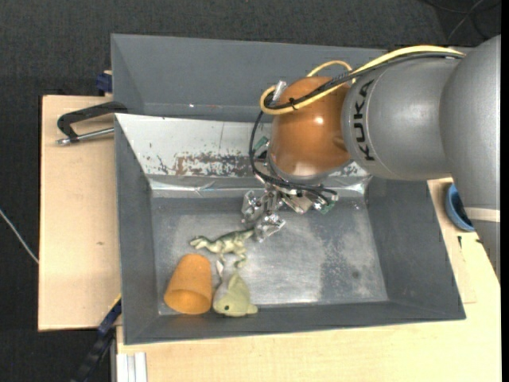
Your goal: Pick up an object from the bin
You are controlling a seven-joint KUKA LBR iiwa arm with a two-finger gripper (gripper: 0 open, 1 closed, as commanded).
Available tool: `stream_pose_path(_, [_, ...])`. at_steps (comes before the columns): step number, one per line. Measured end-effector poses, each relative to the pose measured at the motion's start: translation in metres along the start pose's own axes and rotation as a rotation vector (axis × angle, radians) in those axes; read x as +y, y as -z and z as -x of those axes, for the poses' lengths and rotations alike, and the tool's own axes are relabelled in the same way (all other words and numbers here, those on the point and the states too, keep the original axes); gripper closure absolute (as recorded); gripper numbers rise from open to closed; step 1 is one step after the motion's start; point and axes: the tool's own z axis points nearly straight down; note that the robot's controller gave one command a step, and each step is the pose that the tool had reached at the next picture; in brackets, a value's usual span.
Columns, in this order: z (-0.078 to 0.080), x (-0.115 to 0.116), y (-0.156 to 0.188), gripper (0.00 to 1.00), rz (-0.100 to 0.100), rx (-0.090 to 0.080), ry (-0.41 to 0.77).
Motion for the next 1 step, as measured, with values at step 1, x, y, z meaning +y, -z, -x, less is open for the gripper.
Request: stream_pose_path(1, [-0.0001,0.0011,-0.0013,0.00,0.001,0.000,0.001])
